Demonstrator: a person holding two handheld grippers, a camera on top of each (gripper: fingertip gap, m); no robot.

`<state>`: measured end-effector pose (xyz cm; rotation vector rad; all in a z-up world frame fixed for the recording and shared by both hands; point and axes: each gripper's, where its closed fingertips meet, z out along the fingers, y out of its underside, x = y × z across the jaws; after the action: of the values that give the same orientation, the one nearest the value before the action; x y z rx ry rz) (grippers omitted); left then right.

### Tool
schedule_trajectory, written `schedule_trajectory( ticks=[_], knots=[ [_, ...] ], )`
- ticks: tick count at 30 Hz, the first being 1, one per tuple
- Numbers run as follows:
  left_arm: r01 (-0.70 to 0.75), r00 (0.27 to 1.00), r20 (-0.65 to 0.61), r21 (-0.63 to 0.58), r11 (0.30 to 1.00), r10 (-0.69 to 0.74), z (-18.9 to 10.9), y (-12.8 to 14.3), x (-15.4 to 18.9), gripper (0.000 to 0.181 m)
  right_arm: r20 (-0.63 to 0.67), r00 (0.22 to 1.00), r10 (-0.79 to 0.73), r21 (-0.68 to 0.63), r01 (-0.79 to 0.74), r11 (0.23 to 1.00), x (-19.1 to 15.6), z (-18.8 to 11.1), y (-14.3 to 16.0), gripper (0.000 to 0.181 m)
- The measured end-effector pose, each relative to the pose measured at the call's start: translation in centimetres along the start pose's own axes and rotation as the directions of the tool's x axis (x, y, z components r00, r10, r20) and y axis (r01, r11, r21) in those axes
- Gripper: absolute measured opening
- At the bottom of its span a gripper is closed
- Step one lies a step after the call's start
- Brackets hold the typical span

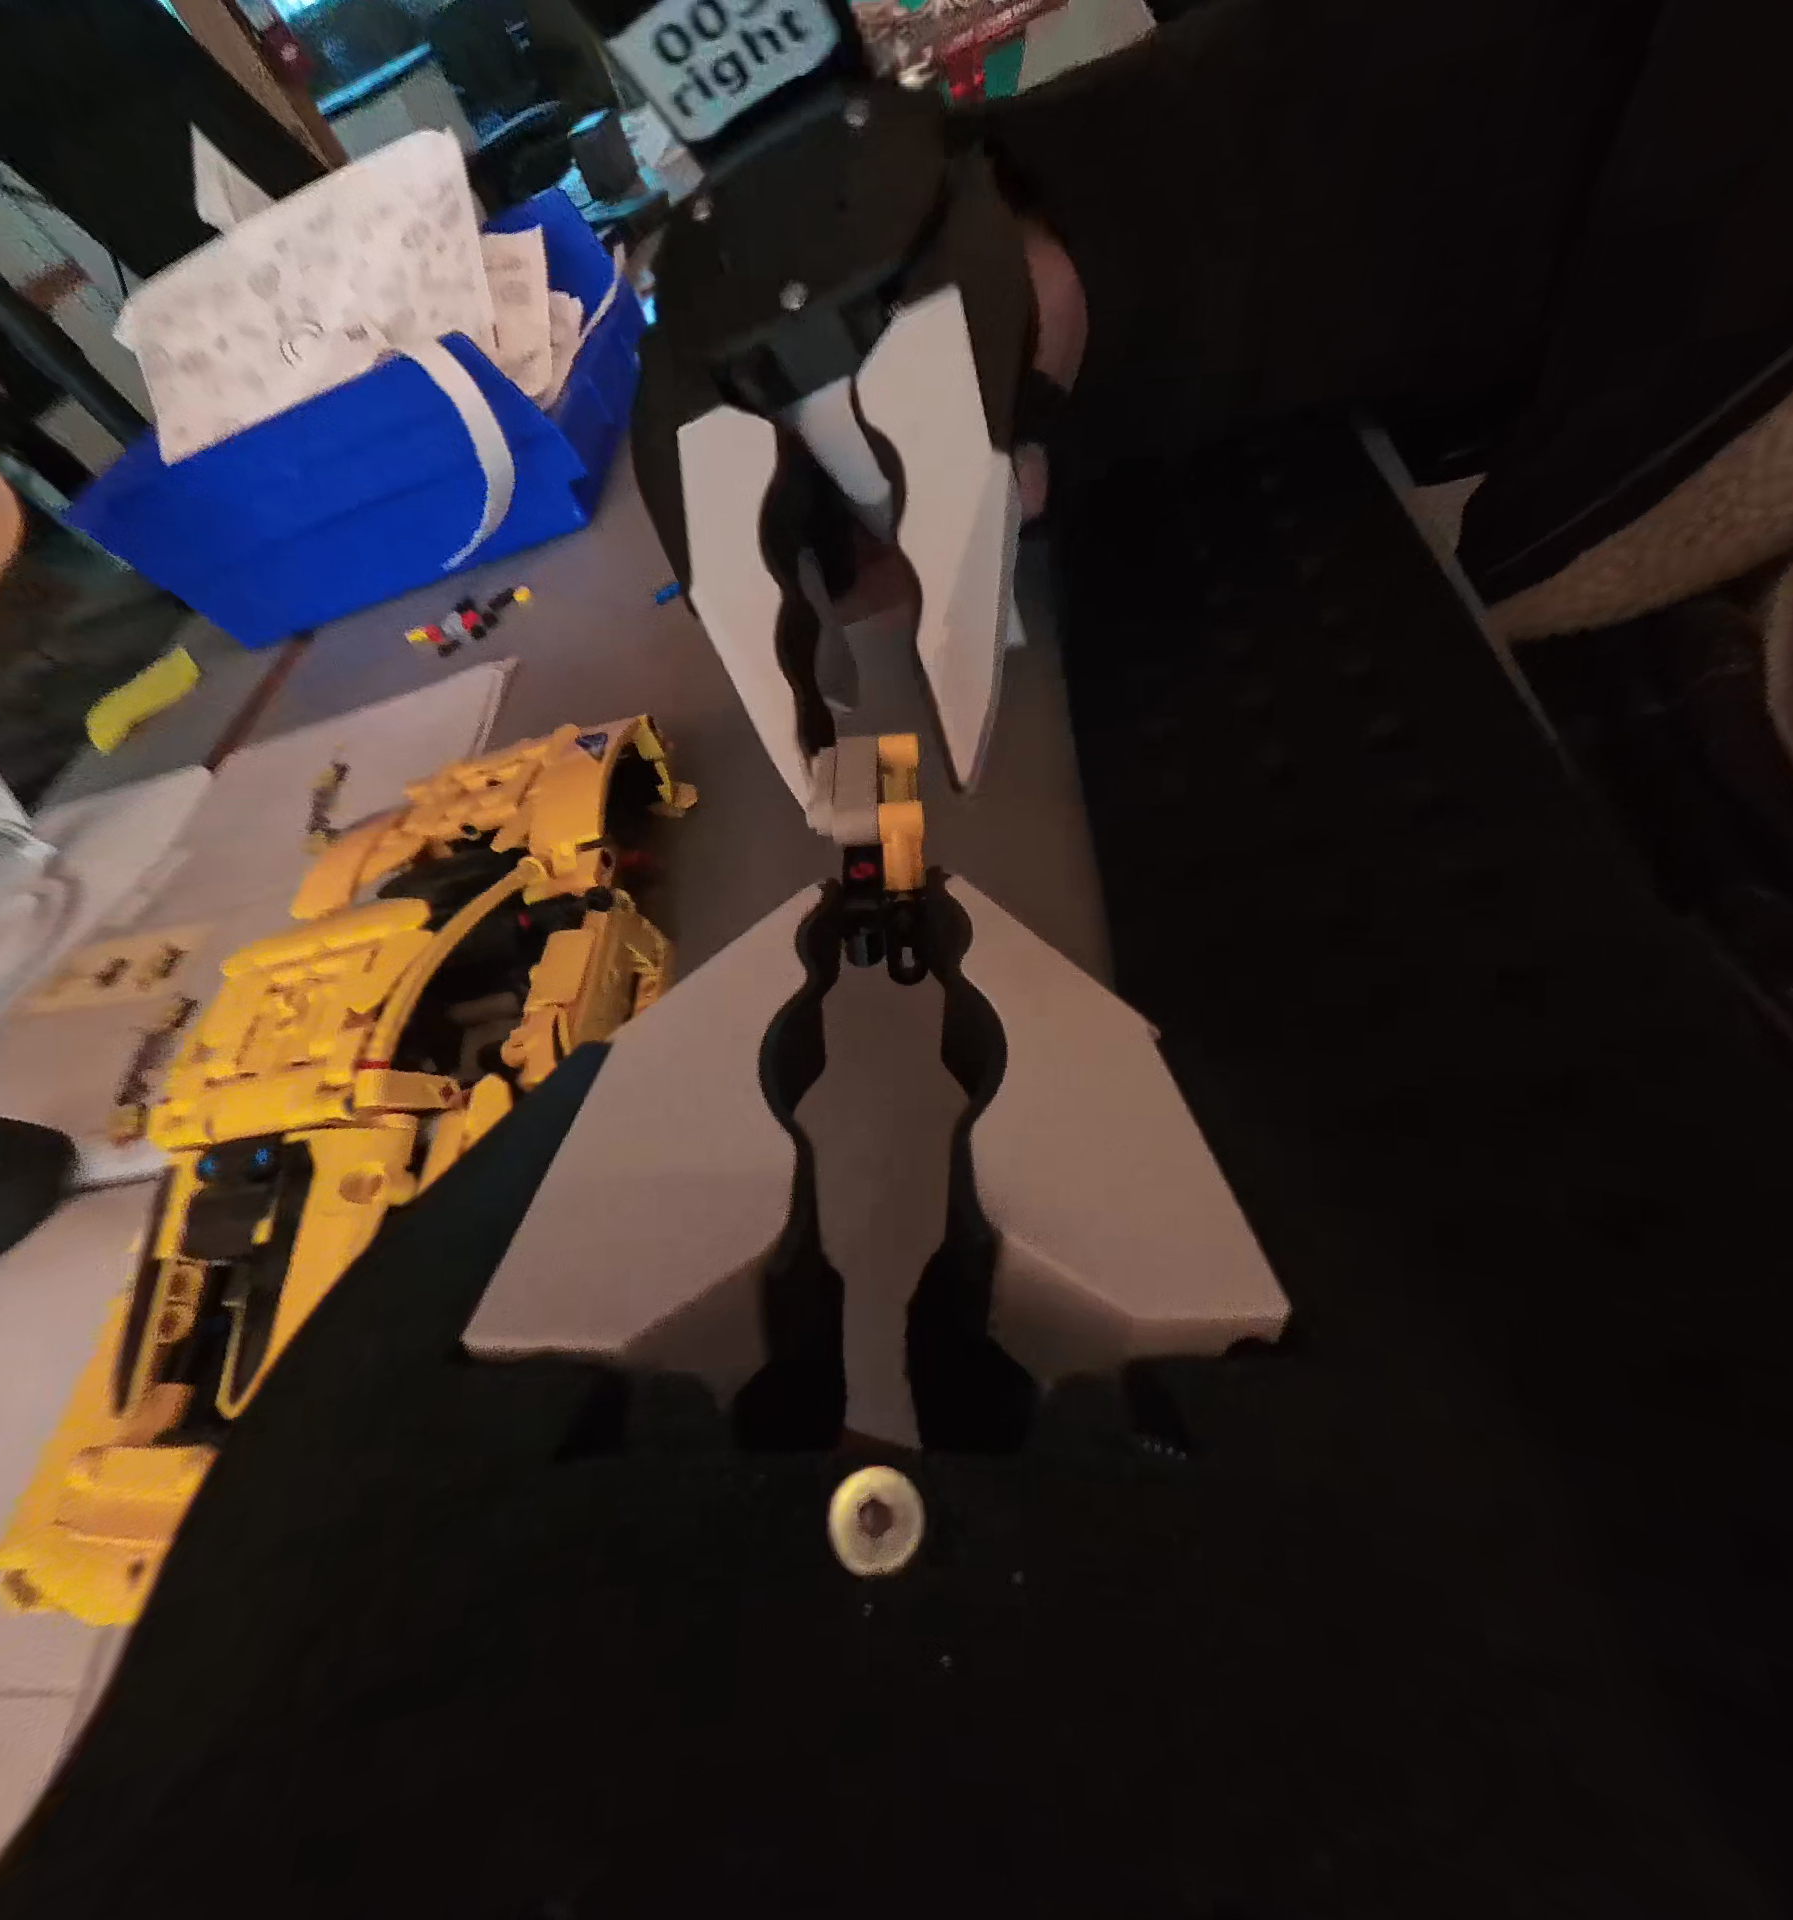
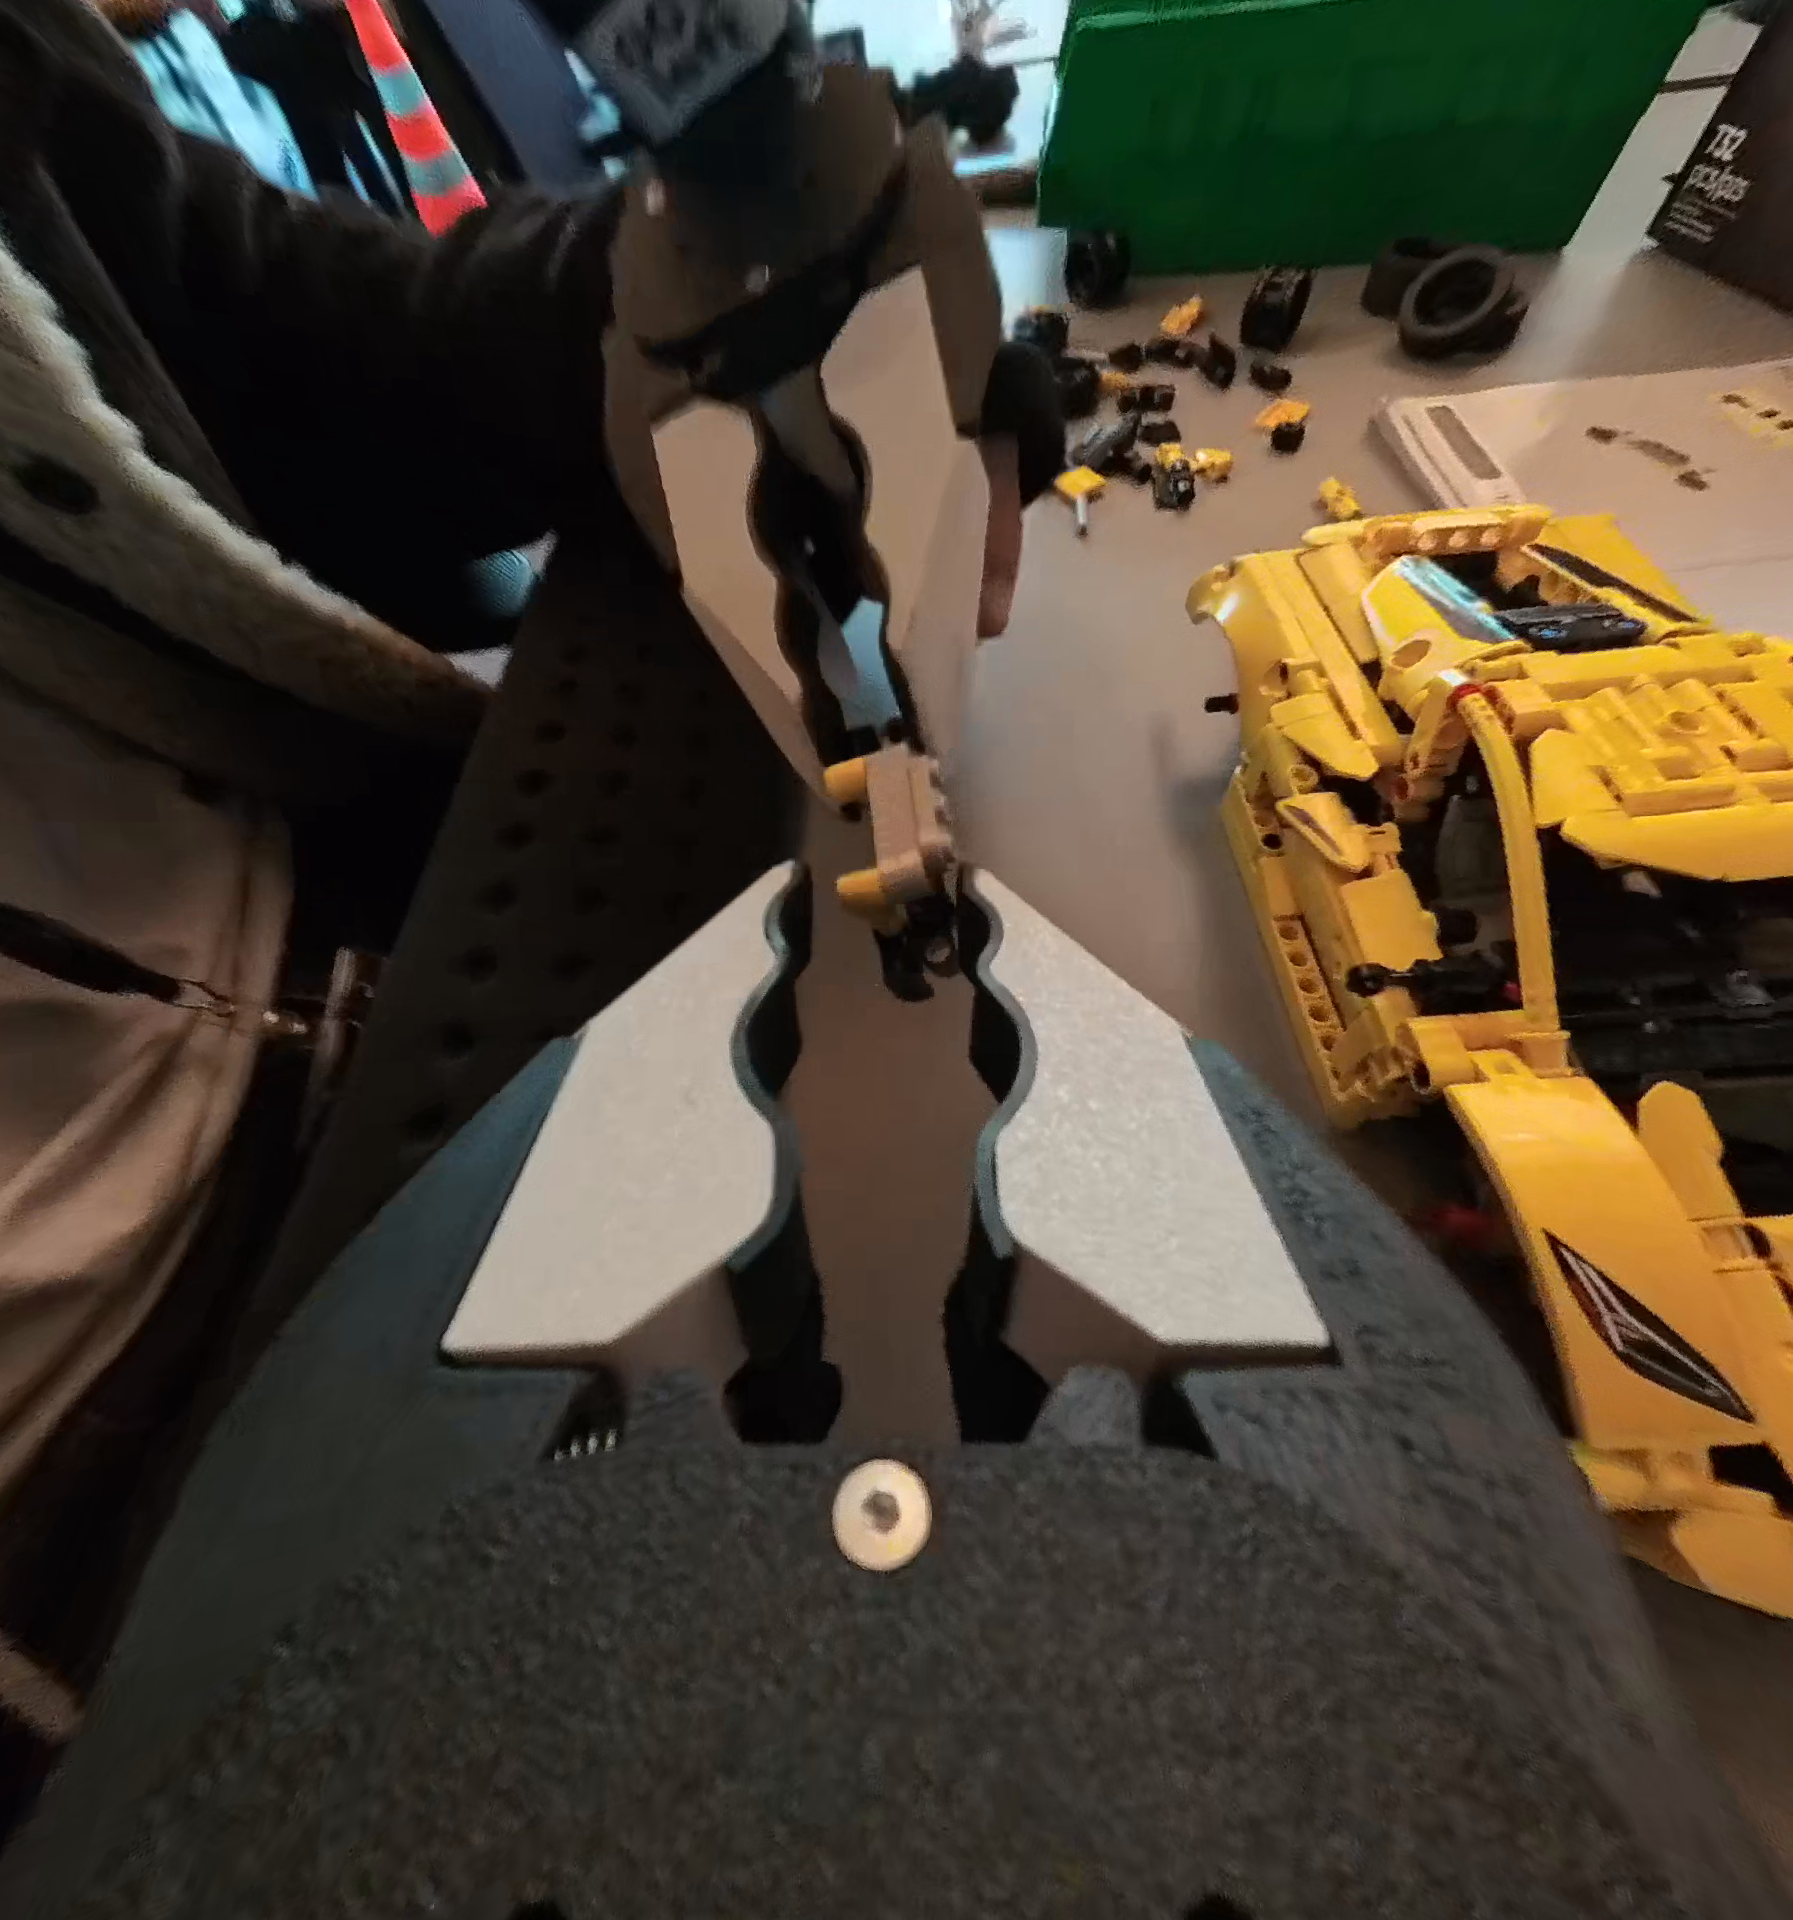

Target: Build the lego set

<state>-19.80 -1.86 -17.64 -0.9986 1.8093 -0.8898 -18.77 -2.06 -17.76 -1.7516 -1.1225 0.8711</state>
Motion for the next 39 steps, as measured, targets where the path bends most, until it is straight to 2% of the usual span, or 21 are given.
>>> schedule_trajectory(
  ticks=[3,5,9,12,15,17,18,21,25,29,32,35,37,39],
  knots=[
    [-0.140,0.987,0.071,-0.027,0.990,0.142,0.3,0.2,-0.3,0.015,0.088,0.989,0.122,0.044,-0.126,0.991,-0.4,-0.2,-0.7,0.040],
    [-0.201,0.975,0.087,-0.041,0.979,0.204,0.5,0.2,-0.2,0.015,0.089,0.982,0.166,-0.002,-0.167,0.986,-0.1,0.1,0.0,0.041],
    [-0.278,0.954,0.097,-0.058,0.959,0.283,0.8,0.4,0.2,0.016,0.023,0.996,0.089,0.002,-0.089,0.996,0.5,0.0,-0.1,0.022],
    [-0.347,0.926,0.126,-0.080,0.934,0.355,0.9,0.6,0.0,0.016,0.036,0.992,0.120,0.032,-0.121,0.992,0.7,-0.5,-0.5,0.022],
    [-0.379,0.913,0.126,-0.083,0.922,0.387,1.1,0.5,0.3,0.015,0.062,0.992,0.112,-0.016,-0.112,0.994,0.0,0.1,0.3,0.025],
    [-0.394,0.906,0.125,-0.094,0.914,0.404,1.3,0.8,0.4,0.016,0.041,0.997,0.067,-0.029,-0.065,0.997,0.0,0.1,0.4,0.013],
    [-0.393,0.906,0.128,-0.098,0.914,0.403,1.3,0.8,0.3,0.016,0.034,0.998,0.058,-0.030,-0.057,0.998,0.1,0.1,0.4,0.013],
    [-0.283,0.945,0.132,-0.137,0.949,0.301,1.4,1.4,-0.1,0.016,0.023,0.997,0.077,-0.051,-0.076,0.996,0.4,0.2,0.6,0.012],
    [-0.074,0.986,0.137,-0.148,0.986,0.094,0.8,2.1,-0.7,0.017,-0.075,0.997,0.013,-0.102,-0.020,0.995,1.7,0.1,1.4,0.011],
    [0.171,0.970,0.197,-0.142,0.975,-0.141,-0.7,3.1,-2.5,0.018,-0.131,0.990,-0.061,-0.193,0.035,0.981,2.3,0.5,2.9,0.011],
    [0.416,0.901,0.200,-0.138,0.899,-0.386,-1.6,3.9,-3.0,0.024,-0.176,0.963,-0.205,-0.279,0.151,0.948,2.5,1.1,3.7,0.011],
    [0.588,0.793,0.218,-0.027,0.808,-0.569,-2.6,2.7,-3.3,0.025,-0.200,0.940,-0.276,-0.326,0.202,0.924,2.7,1.3,4.3,0.011],
    [0.636,0.736,0.263,0.044,0.770,-0.623,-3.4,2.2,-3.6,0.025,-0.191,0.945,-0.264,-0.342,0.188,0.921,2.7,1.5,4.8,0.011],
    [0.652,0.700,0.343,0.051,0.757,-0.626,-3.9,3.0,-3.8,0.027,-0.184,0.950,-0.251,-0.353,0.175,0.919,2.7,1.6,5.1,0.008]
  ],
)
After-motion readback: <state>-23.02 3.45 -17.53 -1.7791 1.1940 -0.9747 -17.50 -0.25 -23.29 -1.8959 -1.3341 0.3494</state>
